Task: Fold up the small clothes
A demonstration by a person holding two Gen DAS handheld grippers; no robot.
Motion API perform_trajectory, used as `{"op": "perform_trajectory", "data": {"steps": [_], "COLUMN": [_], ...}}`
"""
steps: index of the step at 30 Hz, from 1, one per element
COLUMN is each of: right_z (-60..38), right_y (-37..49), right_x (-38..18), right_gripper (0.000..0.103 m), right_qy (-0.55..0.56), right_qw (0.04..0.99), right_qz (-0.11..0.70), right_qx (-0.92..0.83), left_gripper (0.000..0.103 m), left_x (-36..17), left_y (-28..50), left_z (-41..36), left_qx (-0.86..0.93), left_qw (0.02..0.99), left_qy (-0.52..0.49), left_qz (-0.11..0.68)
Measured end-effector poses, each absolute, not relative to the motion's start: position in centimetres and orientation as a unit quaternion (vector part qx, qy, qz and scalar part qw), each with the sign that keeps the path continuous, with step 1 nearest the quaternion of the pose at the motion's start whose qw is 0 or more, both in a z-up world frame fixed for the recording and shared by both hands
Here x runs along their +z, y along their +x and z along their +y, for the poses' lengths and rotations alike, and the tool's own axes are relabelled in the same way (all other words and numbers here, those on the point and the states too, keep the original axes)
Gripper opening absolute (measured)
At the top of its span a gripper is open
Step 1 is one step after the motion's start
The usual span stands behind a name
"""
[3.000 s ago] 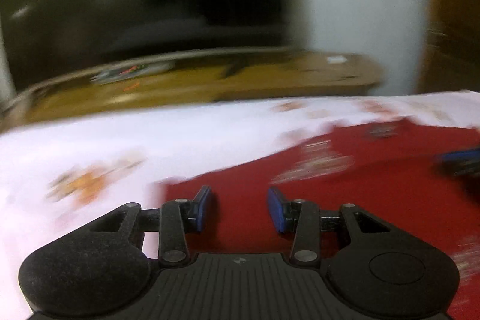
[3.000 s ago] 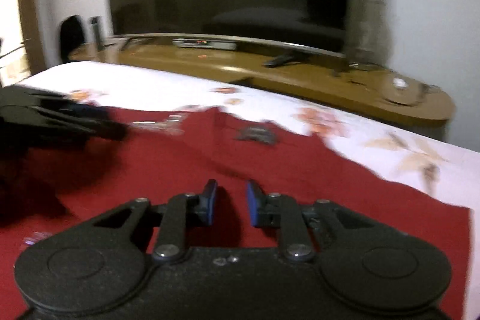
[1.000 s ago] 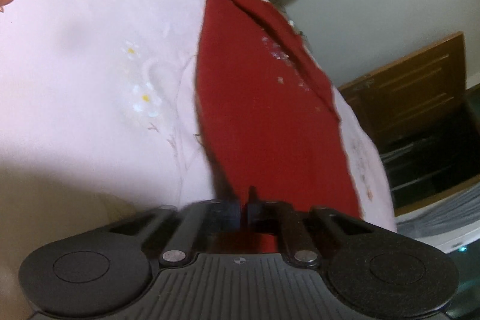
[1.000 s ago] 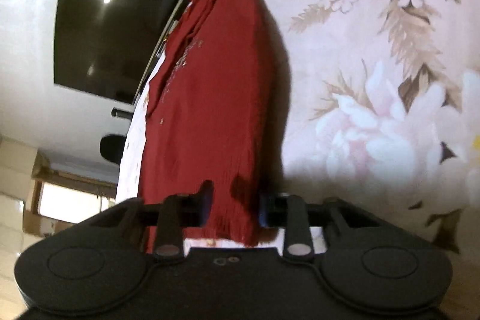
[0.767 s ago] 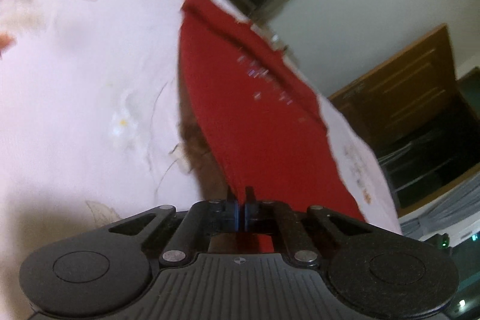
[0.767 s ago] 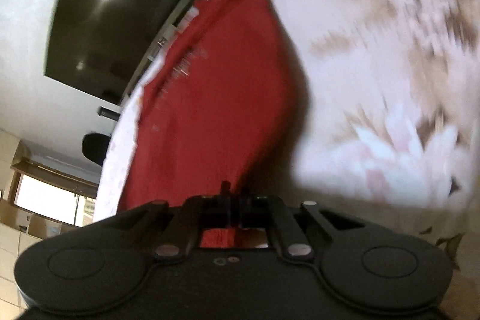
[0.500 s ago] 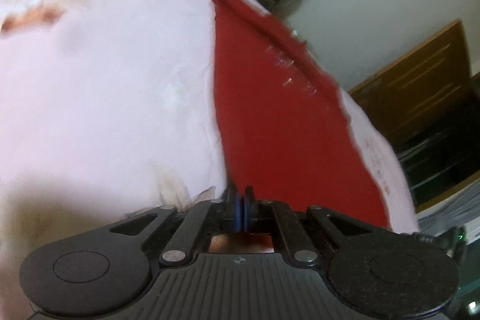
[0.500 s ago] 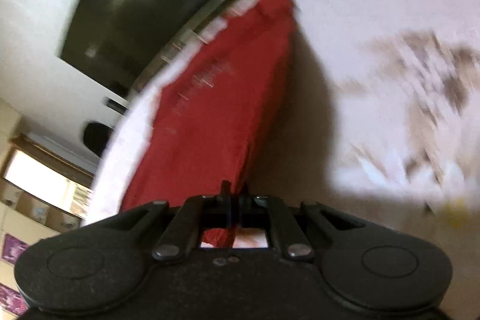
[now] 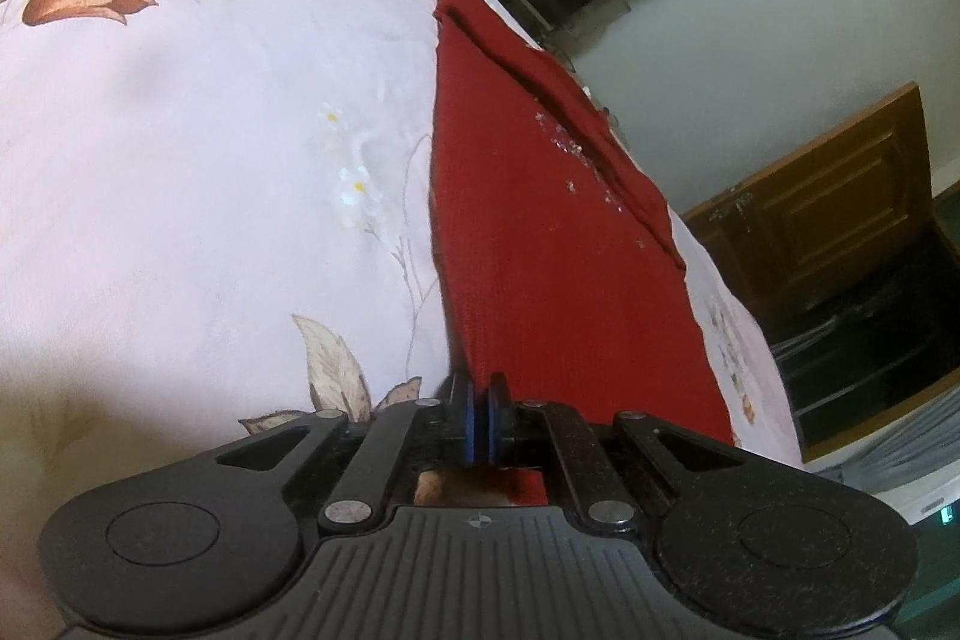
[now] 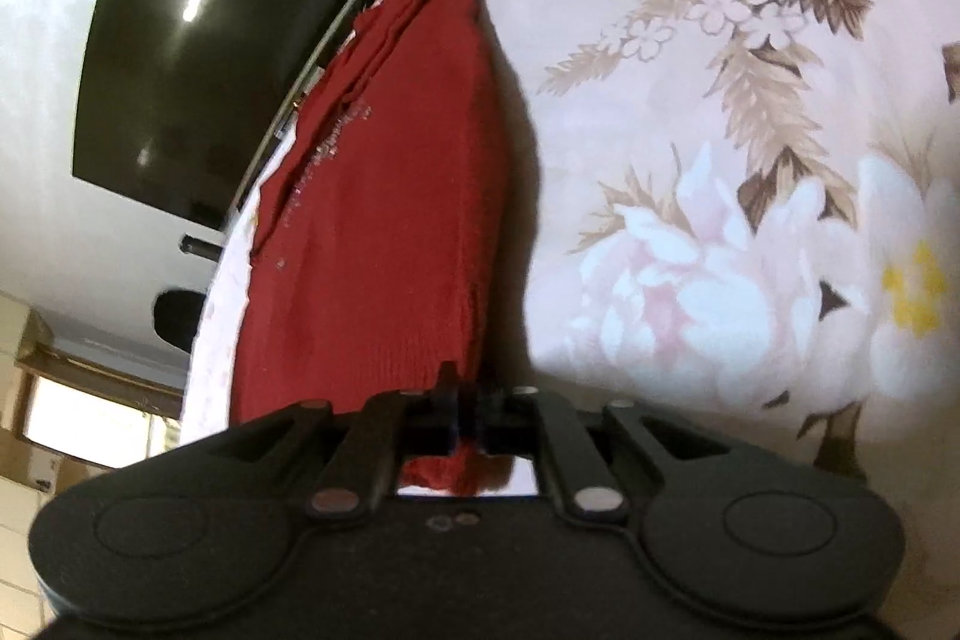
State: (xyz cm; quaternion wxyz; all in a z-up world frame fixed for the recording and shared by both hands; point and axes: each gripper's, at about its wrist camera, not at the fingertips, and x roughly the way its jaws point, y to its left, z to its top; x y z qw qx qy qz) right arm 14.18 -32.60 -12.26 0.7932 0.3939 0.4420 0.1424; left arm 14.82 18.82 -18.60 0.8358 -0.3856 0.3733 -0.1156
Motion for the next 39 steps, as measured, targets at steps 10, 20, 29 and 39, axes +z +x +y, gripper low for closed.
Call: {"op": "perform_trajectory", "data": {"steps": [10,20,29,39], "right_z": [-33.9,-34.0,-32.9,-32.9], "right_y": [13.2,12.9,12.5,13.1], "right_x": [-13.0,-13.3,-9.3,-10.4], "right_gripper": [0.022,0.019,0.005,0.004], "right_qy": [0.46,0.484,0.392,0.354], "right_qw": [0.768,0.756,0.821,0.828], "right_qz": [0.42,0.415,0.39,0.419], "right_qx": [0.149,0.147,0.142,0.118], "left_gripper": [0.011,0.025,0.002,0.002], "left_x": [-19.7,-19.2,-15.7,-16.6], "left_y": [15.7,15.8,13.9,14.1], "left_z": [19.3,18.1,17.5,17.9], "left_qx": [-0.125,-0.139,-0.125,-0.11], "left_qw": [0.81,0.816,0.863,0.857], "left_qy": [-0.439,-0.425,-0.384,-0.38], "left_qz": [0.369,0.367,0.304,0.33]}}
